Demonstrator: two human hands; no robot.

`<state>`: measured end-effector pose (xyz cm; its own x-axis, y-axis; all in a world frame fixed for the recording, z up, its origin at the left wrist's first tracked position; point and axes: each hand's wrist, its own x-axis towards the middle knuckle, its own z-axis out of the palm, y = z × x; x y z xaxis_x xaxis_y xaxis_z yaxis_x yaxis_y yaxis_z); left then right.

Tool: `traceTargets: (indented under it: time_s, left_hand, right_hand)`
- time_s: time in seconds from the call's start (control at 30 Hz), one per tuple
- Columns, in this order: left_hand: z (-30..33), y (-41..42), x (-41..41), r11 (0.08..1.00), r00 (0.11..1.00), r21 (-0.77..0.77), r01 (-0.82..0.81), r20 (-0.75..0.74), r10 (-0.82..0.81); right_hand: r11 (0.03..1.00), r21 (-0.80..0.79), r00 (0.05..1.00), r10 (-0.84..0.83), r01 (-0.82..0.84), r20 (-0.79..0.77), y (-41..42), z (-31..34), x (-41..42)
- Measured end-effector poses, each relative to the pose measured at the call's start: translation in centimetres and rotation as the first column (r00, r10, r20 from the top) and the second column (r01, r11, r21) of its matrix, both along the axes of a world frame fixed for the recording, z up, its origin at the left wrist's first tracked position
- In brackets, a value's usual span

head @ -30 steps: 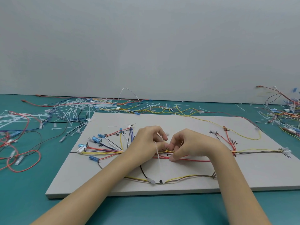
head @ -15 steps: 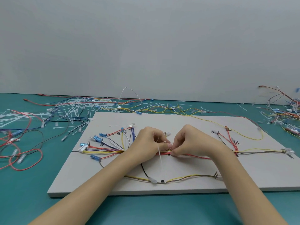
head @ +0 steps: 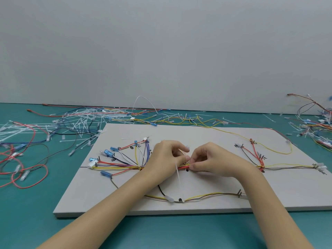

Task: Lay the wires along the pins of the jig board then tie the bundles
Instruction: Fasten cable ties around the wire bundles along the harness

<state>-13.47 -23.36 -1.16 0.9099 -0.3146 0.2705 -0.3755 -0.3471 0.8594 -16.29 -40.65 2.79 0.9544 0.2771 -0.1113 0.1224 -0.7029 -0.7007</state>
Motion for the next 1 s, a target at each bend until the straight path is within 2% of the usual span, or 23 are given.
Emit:
traceTargets:
  time_s: [0.1,0.3,0.47,0.63,0.87,1.0]
  left_hand:
    - [0.0,0.1,0.2,0.997,0.998,-0.076,-0.014,-0.055,0.009]
    - [0.1,0.2,0.4,0.999,0.999,-0.028,0.019,-0.028,-0.020]
    - [0.3,0.3,0.3,0.997,0.999,0.074,0.017,-0.033,-0.015]
    - [0.5,0.2,0.3,0.988,0.999,0.150,0.040,-0.024,-0.037]
    - [0.4,0.2,0.5,0.978,0.998,0.201,0.057,-0.040,-0.050]
    - [0.4,0.1,0.4,0.983,0.998,0.176,0.049,-0.044,-0.042]
  right_hand:
    - [1.000,0.007,1.000,0.001,-0.001,-0.019,-0.1,0.0,-0.1]
    - [1.000,0.016,0.999,-0.026,0.027,-0.023,-0.1,-0.1,0.0]
    - [0.998,0.018,0.997,-0.056,0.057,-0.054,-0.1,-0.2,0.1]
    - [0.997,-0.019,0.997,-0.071,0.071,0.005,0.1,-0.6,0.2]
    - [0.976,-0.203,0.994,-0.069,0.085,0.085,1.0,-0.9,0.0]
    - [0.984,-0.167,0.991,-0.045,0.066,0.127,1.1,-0.6,-0.3]
